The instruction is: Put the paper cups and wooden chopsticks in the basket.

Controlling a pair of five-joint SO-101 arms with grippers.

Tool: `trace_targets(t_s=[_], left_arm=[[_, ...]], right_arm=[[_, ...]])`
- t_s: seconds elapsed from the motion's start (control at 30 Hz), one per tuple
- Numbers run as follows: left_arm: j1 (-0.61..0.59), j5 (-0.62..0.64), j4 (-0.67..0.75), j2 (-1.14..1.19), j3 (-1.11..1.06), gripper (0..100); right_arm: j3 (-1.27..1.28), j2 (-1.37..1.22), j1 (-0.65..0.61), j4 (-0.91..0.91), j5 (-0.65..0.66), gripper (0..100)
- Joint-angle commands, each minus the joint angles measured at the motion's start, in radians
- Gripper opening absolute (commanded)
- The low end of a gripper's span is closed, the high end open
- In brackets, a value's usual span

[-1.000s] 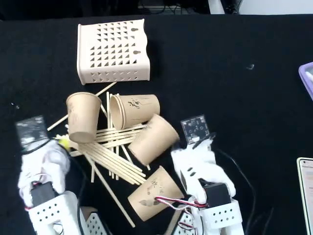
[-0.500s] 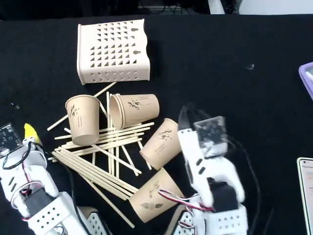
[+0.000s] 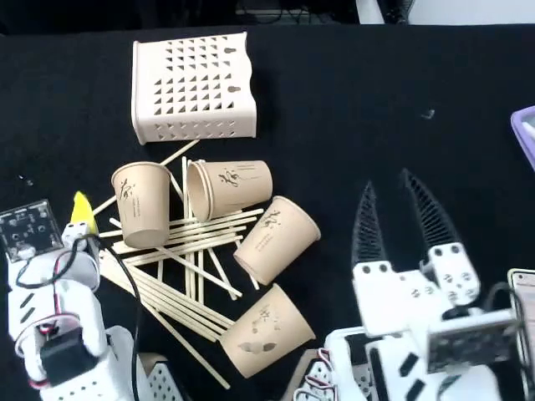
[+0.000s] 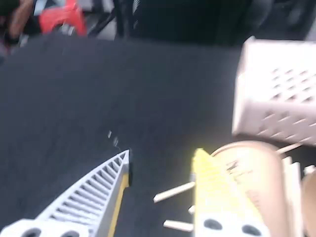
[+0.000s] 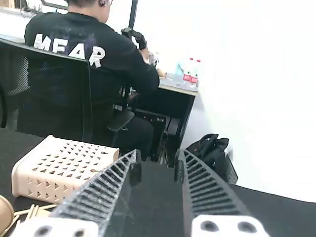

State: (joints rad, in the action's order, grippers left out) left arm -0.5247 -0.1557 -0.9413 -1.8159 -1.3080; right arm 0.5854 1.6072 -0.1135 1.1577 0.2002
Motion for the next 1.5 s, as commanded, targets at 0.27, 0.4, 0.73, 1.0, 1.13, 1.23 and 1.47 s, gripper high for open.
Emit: trace_targets(t_s=[0.27,0.4,0.73,1.0,1.13,1.23,1.47], left_arm=[[0.059,0.002,-0.043,0.183,0.272,3],[0.059,0.002,-0.052,0.512,0.455,3],[0.162,0.003,-0.336,1.468,1.300,4],[0.246,0.009,-0.508,2.127,2.011,26],[0.252,0.009,-0.506,2.412,2.341,25],[0.252,0.011,-0.508,2.602,2.589,25],[0.242,0.011,-0.517,2.957,2.957,25]], right_arm=[[-0.618,-0.822,0.020,0.227,-0.084,11.9],[-0.631,-1.026,0.023,0.245,-0.086,11.9],[-0.427,-1.268,0.057,0.124,-0.091,11.9],[-0.111,-1.283,0.058,-0.137,-0.092,11.9],[0.027,-1.279,0.063,-0.304,-0.092,11.9],[0.113,-1.285,0.066,-0.440,-0.092,11.9],[0.173,-1.285,0.049,-0.532,-0.092,11.9]])
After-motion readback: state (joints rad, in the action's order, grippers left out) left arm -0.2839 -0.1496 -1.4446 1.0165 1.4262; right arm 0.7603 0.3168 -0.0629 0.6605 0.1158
